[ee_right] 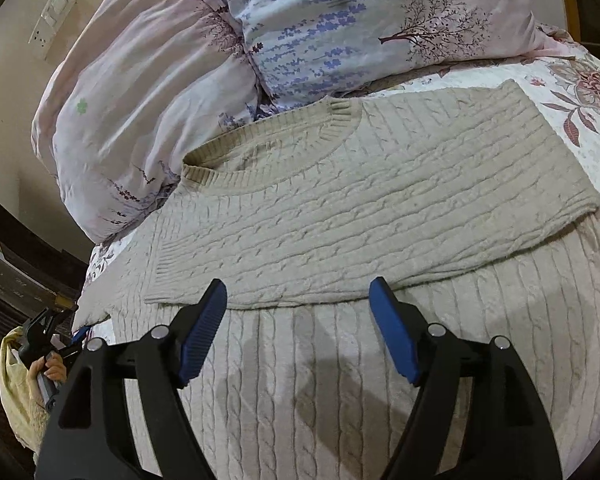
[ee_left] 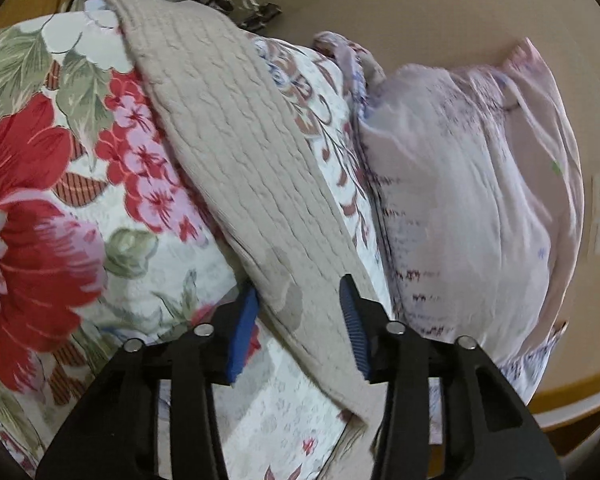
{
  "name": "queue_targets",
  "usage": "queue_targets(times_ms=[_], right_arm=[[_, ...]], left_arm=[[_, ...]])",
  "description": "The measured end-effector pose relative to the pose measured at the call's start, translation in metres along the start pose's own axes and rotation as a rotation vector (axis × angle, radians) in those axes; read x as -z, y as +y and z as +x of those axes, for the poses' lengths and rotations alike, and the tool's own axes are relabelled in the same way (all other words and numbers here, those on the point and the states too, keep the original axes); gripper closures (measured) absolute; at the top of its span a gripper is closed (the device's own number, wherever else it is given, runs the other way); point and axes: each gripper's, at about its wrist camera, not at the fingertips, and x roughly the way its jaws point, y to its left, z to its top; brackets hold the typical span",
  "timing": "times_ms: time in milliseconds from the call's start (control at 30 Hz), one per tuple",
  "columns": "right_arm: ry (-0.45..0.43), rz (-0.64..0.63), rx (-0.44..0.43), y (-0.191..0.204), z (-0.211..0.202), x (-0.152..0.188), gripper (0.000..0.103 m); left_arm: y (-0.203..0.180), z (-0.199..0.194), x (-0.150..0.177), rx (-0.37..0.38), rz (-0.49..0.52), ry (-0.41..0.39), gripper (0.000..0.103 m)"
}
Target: Fold small clothes
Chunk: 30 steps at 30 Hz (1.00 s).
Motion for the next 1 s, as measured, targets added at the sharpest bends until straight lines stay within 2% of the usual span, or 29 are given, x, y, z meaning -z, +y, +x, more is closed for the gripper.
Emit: queue_targets(times_ms=[167, 267, 433, 600, 733, 900, 1000], right_arm=[[-0.009, 0.006, -0.006, -0.001, -0.005, -0.002, 0.029], [-0.016, 0.002, -0.013, -0.001, -0.009, -0.002, 0.029], [-0.035, 0.001, -0.022, -0.004, -0.017, -0.002, 0.027], [-0.062, -0.004, -0.025, -0.009, -0.026, -0.005, 0.026], [-0.083, 0.001, -0.021, -0.016, -0.034, -0.005, 0.025], [-0.094, 0.018, -0.013, -0.026, -0.039, -0.006, 0.025], [-0.096, 0.025, -0.009, -0.030, -0.041, -0.006, 0.025]], left_arm=[[0.006, -0.002, -0.006, 0.001, -0.041, -0.004, 0.078], [0.012, -0.003, -0.010, -0.004, -0.065, -0.007, 0.096], [0.003, -0.008, -0.009, 0.011, -0.047, -0.039, 0.098], [-0.047, -0.021, 0.004, 0.057, 0.085, -0.092, 0.098], [-0.103, -0.019, 0.034, 0.098, 0.255, -0.098, 0.098], [-0.167, 0.008, 0.105, 0.163, 0.498, 0.001, 0.098], [-0.194, 0.035, 0.157, 0.195, 0.613, 0.098, 0.098]])
